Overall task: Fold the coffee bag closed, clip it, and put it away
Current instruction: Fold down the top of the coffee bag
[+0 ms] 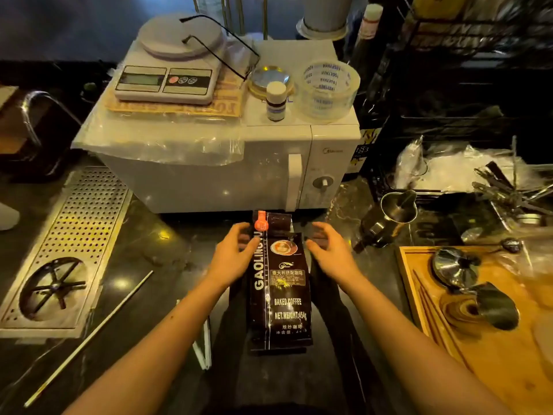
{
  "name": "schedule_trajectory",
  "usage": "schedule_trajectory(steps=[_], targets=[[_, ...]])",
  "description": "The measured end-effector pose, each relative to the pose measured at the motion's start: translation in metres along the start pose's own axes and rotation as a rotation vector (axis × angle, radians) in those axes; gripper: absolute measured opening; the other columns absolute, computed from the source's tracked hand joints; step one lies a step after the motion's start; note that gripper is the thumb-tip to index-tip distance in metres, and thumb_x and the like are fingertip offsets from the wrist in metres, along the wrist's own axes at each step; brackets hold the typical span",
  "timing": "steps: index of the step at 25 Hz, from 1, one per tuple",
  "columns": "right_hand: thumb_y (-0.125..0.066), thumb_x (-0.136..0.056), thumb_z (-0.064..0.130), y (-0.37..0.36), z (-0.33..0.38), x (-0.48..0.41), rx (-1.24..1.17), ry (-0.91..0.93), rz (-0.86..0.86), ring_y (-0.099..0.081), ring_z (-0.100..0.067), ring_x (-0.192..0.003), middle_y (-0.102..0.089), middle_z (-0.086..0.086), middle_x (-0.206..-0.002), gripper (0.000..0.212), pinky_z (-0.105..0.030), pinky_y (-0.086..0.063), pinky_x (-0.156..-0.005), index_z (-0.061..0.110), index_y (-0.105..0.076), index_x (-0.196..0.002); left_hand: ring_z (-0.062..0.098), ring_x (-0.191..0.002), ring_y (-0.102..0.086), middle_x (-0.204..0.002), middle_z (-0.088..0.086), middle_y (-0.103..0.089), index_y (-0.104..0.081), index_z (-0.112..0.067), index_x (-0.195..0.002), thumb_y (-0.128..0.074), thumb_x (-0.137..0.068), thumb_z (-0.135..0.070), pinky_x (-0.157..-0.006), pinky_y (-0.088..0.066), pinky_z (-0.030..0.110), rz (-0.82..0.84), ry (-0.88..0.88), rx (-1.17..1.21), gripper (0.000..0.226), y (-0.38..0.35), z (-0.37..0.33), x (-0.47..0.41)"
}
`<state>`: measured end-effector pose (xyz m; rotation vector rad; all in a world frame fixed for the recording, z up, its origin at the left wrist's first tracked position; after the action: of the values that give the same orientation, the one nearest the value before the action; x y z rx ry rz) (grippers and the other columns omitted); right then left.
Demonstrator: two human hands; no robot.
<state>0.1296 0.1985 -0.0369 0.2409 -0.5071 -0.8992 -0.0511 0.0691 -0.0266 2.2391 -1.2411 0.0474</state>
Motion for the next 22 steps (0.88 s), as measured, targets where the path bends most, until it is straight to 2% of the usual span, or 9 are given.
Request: schedule_trajectory(steps=[2, 3, 6, 8, 11, 13, 16, 20, 22], targets=[[-0.061, -0.094, 0.009, -0.008, -0.007, -0.011, -0.066, -0.089, 0.023, -0.057, -0.018, -0.109, -0.058, -0.012, -0.129, 0.046, -0.017, -0.046, -0.079, 0.010, -0.046, -0.137, 0.001, -0.084, -0.058, -0.116, 0.004, -0.060, -0.045, -0.017, -0.137, -0.057, -0.096, -0.027, -0.064, -0.041, 0.008, 0.032, 0.063, 0.040, 0.044, -0.007, 0.006, -0.010], [-0.061, -0.093, 0.009, -0.013, -0.013, -0.015, -0.081, -0.116, 0.033, -0.058, -0.019, -0.104, -0.059, -0.013, -0.127, 0.045, -0.020, -0.048, -0.077, 0.011, -0.048, -0.136, -0.001, -0.083, -0.059, -0.112, 0.003, -0.062, -0.046, -0.018, -0.135, -0.056, -0.096, -0.026, -0.063, -0.042, 0.009, 0.046, 0.083, 0.059, 0.041, -0.011, 0.010, -0.012], [-0.060, -0.092, 0.006, -0.026, -0.025, -0.024, -0.114, -0.166, 0.051, -0.064, -0.022, -0.091, -0.063, -0.021, -0.118, 0.037, -0.030, -0.055, -0.073, 0.012, -0.055, -0.129, 0.013, -0.083, -0.069, -0.094, 0.002, -0.070, -0.056, -0.019, -0.122, -0.055, -0.097, -0.024, -0.069, -0.052, 0.026, 0.061, 0.125, 0.160, 0.026, -0.019, 0.022, -0.022], [-0.060, -0.091, 0.004, -0.029, -0.027, -0.027, -0.131, -0.172, 0.047, -0.065, -0.026, -0.093, -0.064, -0.020, -0.111, 0.034, -0.036, -0.057, -0.077, 0.014, -0.059, -0.124, 0.018, -0.080, -0.071, -0.087, 0.004, -0.072, -0.061, -0.020, -0.107, -0.054, -0.097, -0.020, -0.070, -0.055, 0.032, 0.059, 0.126, 0.215, 0.012, -0.020, 0.026, -0.027], [-0.060, -0.089, 0.001, -0.034, -0.026, -0.030, -0.178, -0.173, 0.046, -0.066, -0.026, -0.094, -0.066, -0.011, -0.096, 0.029, -0.040, -0.057, -0.083, 0.020, -0.064, -0.111, 0.011, -0.072, -0.070, -0.082, 0.003, -0.072, -0.064, -0.021, -0.094, -0.055, -0.096, -0.017, -0.069, -0.057, 0.029, 0.027, 0.121, 0.247, 0.010, -0.019, 0.028, -0.030], [-0.060, -0.088, -0.001, -0.036, -0.024, -0.029, -0.212, -0.170, 0.037, -0.069, -0.025, -0.091, -0.070, -0.009, -0.092, 0.027, -0.036, -0.058, -0.081, 0.023, -0.067, -0.099, 0.008, -0.072, -0.071, -0.082, 0.001, -0.073, -0.065, -0.024, -0.091, -0.058, -0.095, -0.016, -0.069, -0.057, 0.028, -0.003, 0.142, 0.299, 0.011, -0.018, 0.033, -0.027], [-0.060, -0.090, -0.001, -0.035, -0.021, -0.025, -0.303, -0.189, -0.014, -0.070, -0.019, -0.082, -0.071, -0.007, -0.089, 0.025, -0.024, -0.058, -0.066, 0.022, -0.069, -0.092, 0.010, -0.072, -0.071, -0.081, 0.000, -0.074, -0.067, -0.026, -0.088, -0.059, -0.093, -0.012, -0.065, -0.054, 0.028, -0.042, 0.168, 0.372, 0.017, -0.017, 0.040, -0.021], [-0.056, -0.093, -0.001, -0.029, -0.009, -0.008, -0.408, -0.157, -0.034, -0.070, -0.003, -0.066, -0.072, -0.004, -0.085, 0.020, -0.015, -0.053, -0.054, 0.013, -0.069, -0.098, 0.007, -0.070, -0.071, -0.083, 0.002, -0.073, -0.069, -0.021, -0.092, -0.056, -0.093, -0.005, -0.059, -0.052, 0.019, -0.085, 0.153, 0.462, 0.020, -0.008, 0.031, -0.007], [-0.053, -0.094, -0.003, -0.023, 0.003, 0.003, -0.428, -0.097, -0.038, -0.071, -0.003, -0.069, -0.073, -0.005, -0.087, 0.021, -0.016, -0.053, -0.056, 0.009, -0.069, -0.100, 0.010, -0.075, -0.072, -0.086, 0.003, -0.075, -0.071, -0.016, -0.095, -0.057, -0.093, -0.005, -0.061, -0.054, 0.020, -0.086, 0.119, 0.499, 0.018, -0.003, 0.023, 0.003]])
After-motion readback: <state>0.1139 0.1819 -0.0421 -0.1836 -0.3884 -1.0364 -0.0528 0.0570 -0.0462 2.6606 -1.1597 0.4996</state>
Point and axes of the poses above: each hand's wrist, its own x-axis away from the middle knuckle, its own y-axis out of the back of the hand, z = x × y, the point moved 9 cm from there along -x, towards the middle knuckle
